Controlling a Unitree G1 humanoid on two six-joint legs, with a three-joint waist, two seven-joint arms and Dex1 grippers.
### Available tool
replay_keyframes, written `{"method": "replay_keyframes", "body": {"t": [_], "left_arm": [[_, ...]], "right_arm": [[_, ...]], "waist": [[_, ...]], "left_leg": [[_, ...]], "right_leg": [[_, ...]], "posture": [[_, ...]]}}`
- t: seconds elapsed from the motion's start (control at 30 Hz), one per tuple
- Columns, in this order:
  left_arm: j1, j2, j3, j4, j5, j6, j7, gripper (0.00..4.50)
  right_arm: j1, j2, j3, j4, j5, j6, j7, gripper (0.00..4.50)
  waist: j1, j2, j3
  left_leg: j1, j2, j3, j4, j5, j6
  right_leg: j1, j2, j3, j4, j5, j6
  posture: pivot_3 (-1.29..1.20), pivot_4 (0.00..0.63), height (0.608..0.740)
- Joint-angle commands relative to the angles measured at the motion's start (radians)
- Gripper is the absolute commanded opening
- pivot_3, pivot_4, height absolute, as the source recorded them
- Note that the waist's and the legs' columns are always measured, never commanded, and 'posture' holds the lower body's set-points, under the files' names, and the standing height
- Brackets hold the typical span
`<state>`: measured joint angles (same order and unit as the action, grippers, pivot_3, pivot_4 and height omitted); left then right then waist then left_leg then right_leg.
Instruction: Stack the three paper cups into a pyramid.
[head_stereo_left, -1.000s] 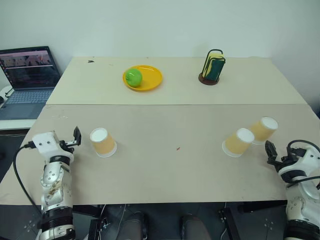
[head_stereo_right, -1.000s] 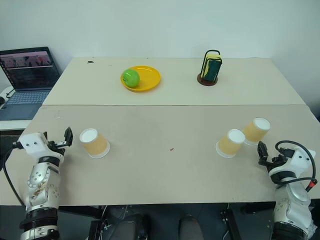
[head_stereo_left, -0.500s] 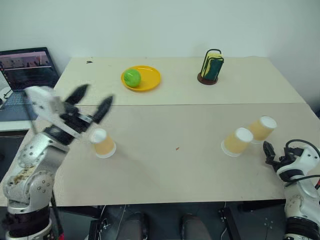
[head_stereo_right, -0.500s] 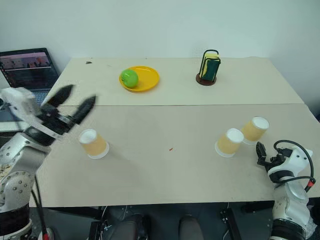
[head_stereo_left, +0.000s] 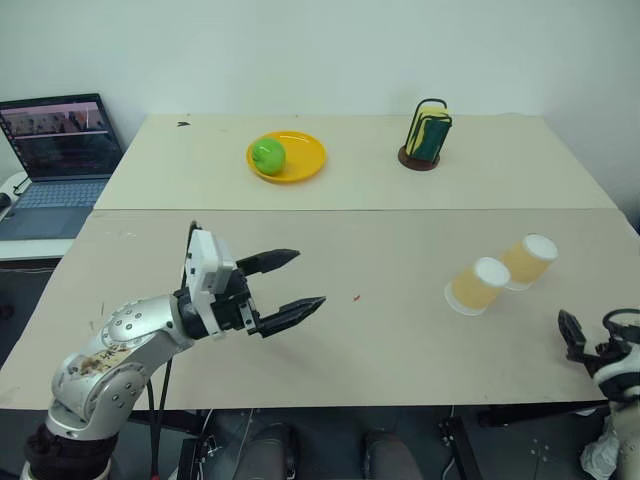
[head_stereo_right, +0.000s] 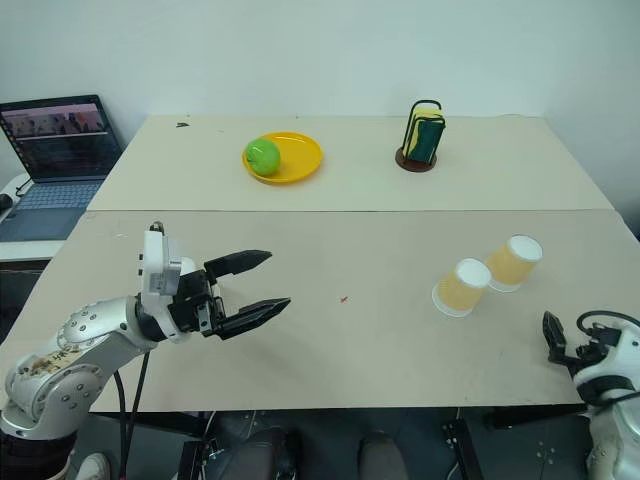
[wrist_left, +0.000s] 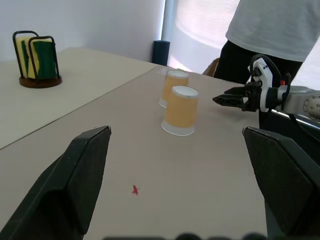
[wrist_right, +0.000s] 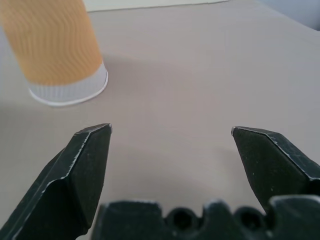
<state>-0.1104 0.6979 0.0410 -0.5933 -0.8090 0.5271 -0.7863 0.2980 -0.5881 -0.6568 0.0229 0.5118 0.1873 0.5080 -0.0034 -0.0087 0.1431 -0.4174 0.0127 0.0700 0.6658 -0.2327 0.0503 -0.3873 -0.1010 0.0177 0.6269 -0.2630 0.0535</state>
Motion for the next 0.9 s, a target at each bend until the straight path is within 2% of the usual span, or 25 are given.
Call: {"method": "replay_keyframes", "body": {"t": [0.03, 0.2, 0.33, 0.57, 0.9], "left_arm": [[0.001, 0.027, -0.03, 0.012, 0.065, -0.043, -0.084, 4.5], [0.005, 0.052, -0.057, 0.037, 0.137, -0.054, -0.131, 4.5], [-0.011, 0.034, -0.044, 0.042, 0.17, -0.103, -0.143, 4.5], [0.012, 0.014, -0.05, 0.044, 0.221, -0.17, -0.156, 4.5], [0.003, -0.009, -0.053, 0.014, 0.215, -0.161, -0.138, 4.5]], "right_arm": [[0.071, -0.076, -0.054, -0.203, 0.093, 0.092, 0.11, 4.49], [0.104, -0.149, -0.068, -0.437, 0.2, 0.234, 0.127, 4.49], [0.018, -0.153, -0.004, -0.541, 0.214, 0.298, 0.046, 4.49], [-0.06, -0.125, 0.068, -0.559, 0.207, 0.343, 0.019, 4.49], [-0.114, -0.111, 0.125, -0.478, 0.173, 0.33, 0.03, 4.49]], "waist": [[-0.006, -0.001, 0.001], [-0.013, -0.002, 0.001], [-0.004, -0.004, 0.002], [0.019, -0.006, 0.003], [0.011, -0.006, 0.003]], "left_leg": [[0.001, 0.001, 0.001, 0.0, 0.0, 0.0], [0.004, 0.002, 0.002, 0.0, 0.0, 0.0], [0.003, 0.002, 0.002, 0.0, 0.0, -0.001], [-0.002, 0.001, 0.001, 0.0, -0.001, 0.001], [-0.001, 0.001, 0.001, 0.002, -0.001, 0.001]], "right_leg": [[0.001, 0.001, 0.001, 0.0, 0.0, 0.0], [0.0, 0.003, 0.006, 0.0, -0.003, -0.007], [0.0, 0.003, 0.006, 0.0, -0.002, -0.005], [-0.003, 0.002, 0.004, -0.002, 0.0, -0.001], [-0.002, 0.003, 0.003, -0.001, 0.0, -0.001]], "posture": [[0.0, 0.15, 0.735], [0.0, 0.15, 0.735], [0.0, 0.15, 0.735], [0.0, 0.15, 0.735], [0.0, 0.15, 0.735]]}}
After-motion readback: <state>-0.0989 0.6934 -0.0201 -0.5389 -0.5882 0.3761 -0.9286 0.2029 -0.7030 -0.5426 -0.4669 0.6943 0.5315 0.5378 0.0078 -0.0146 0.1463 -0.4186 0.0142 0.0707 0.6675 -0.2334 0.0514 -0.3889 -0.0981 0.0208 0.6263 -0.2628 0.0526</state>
